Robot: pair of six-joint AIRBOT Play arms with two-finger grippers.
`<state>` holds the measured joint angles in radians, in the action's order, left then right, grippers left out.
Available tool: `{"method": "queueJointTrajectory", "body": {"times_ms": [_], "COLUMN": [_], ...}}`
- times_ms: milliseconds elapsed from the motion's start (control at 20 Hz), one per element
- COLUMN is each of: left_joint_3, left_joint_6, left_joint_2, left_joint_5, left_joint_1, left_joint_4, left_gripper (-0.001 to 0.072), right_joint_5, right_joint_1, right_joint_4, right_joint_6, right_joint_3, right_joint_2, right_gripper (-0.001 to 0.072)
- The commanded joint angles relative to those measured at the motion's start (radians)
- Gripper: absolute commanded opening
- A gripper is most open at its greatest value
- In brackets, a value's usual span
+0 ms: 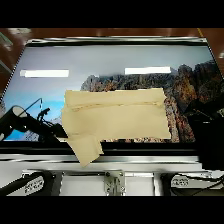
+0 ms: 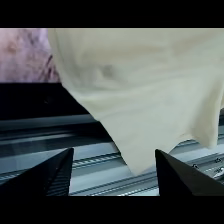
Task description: Fold the shirts.
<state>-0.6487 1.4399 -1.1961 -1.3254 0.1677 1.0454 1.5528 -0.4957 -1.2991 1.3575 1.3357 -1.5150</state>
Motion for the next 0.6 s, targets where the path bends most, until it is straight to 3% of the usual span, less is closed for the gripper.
{"method": "queueJointTrajectory", "body": {"times_ms": [0,200,550], "left_joint_3": [0.198,0.229,0.23], "left_joint_6": [-0.051,-0.067,-0.071], "left_joint_2": [0.067,0.066,-0.023], "left_joint_5": [0.114,0.232,0.293], "left_joint_1": [0.002,0.001,-0.049], "left_joint_4": [-0.098,-0.193,-0.217], "left_gripper": [0.0602,0.0594,0.0584], "right_joint_5": [-0.018,-0.053,-0.069], "right_joint_1": [-0.006,0.016,0.015], "right_joint_4": [0.018,0.018,0.01], "right_joint_6": [-0.014,-0.028,-0.027], "right_joint_3": [-0.063,-0.069,-0.069], "right_joint_2": [0.018,0.018,0.018], "right_gripper": [0.0678,0.0678,0.0678]}}
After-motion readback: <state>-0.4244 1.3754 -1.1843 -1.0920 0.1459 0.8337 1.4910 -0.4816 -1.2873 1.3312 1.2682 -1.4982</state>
